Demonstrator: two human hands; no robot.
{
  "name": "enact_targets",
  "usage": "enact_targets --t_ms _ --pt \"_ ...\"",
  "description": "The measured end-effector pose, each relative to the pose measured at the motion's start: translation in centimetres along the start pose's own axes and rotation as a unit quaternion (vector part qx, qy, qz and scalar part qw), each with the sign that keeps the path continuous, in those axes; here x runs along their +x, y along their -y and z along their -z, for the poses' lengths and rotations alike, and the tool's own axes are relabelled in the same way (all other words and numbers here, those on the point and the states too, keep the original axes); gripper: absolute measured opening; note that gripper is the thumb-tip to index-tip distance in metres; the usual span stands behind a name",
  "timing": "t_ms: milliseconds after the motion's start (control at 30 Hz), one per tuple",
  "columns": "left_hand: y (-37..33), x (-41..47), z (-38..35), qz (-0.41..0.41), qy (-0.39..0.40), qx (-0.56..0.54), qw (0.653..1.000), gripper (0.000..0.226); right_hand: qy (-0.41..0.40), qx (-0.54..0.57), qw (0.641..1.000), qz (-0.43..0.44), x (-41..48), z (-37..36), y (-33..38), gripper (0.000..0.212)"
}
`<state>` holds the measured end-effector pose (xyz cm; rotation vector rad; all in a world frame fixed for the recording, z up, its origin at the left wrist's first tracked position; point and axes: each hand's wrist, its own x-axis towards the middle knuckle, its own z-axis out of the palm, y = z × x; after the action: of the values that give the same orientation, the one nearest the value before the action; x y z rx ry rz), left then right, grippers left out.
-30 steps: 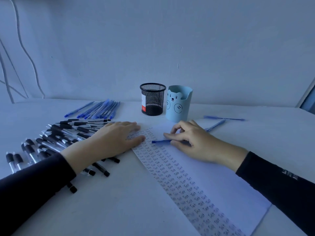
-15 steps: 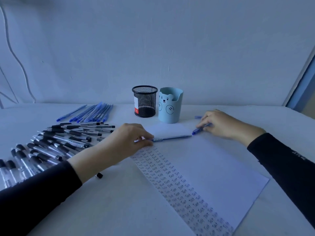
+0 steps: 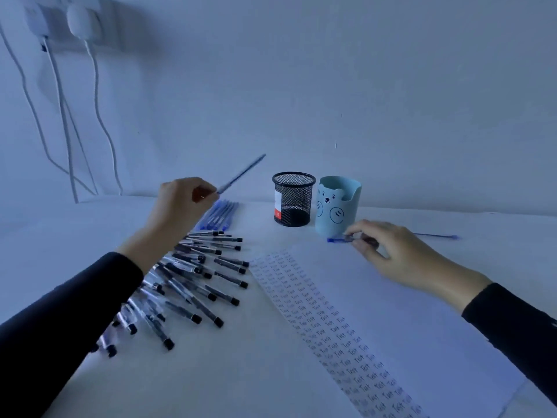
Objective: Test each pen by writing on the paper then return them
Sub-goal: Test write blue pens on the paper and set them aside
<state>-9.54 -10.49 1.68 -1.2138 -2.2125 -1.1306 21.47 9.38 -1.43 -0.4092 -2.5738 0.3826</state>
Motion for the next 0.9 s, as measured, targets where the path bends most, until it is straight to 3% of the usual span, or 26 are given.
enact_targets --t_ms 67,200,267,433,567,633,700,800,900 --pt "2.6 0.7 0.5 0.064 0.024 0.038 0.997 0.009 -0.007 -0.035 0.999 0.021 0.0 -0.8 1.2 0.011" --pt "5.7 0.9 0.4 0.123 0.085 0.093 0.984 0.02 0.015 0.01 0.998 -0.055 0.1 -1.4 3.7 0.051" --pt "6.4 0.9 0.0 0.139 0.103 0.1 0.98 0.027 0.036 0.047 0.994 -0.095 0.2 -1.6 4.3 0.061" --pt "7.0 1.1 -0.6 0.134 0.113 0.115 0.978 0.029 0.029 0.064 0.995 -0.073 0.3 -2.2 4.4 0.052" --pt "5.7 1.0 -0.3 0.088 0.131 0.132 0.979 0.033 0.076 0.204 0.971 -0.104 0.7 -1.3 4.3 0.052" --pt "3.6 0.4 -0.3 0.038 0.159 0.126 0.979 0.028 0.055 0.213 0.97 -0.104 1.4 -1.1 4.5 0.036" --pt "1.0 -0.8 -0.6 -0.024 0.203 0.101 0.974 0.022 0.015 0.266 0.957 -0.115 2.4 -1.0 4.8 0.042" --pt "-2.3 -2.7 -1.4 -0.113 0.308 0.036 0.944 0.024 0.005 0.342 0.925 -0.164 4.1 -0.9 5.3 0.052" --pt "-3.6 -4.1 -2.4 -0.161 0.375 0.007 0.913 0.035 0.035 0.347 0.914 -0.206 5.4 -1.7 5.5 0.033"
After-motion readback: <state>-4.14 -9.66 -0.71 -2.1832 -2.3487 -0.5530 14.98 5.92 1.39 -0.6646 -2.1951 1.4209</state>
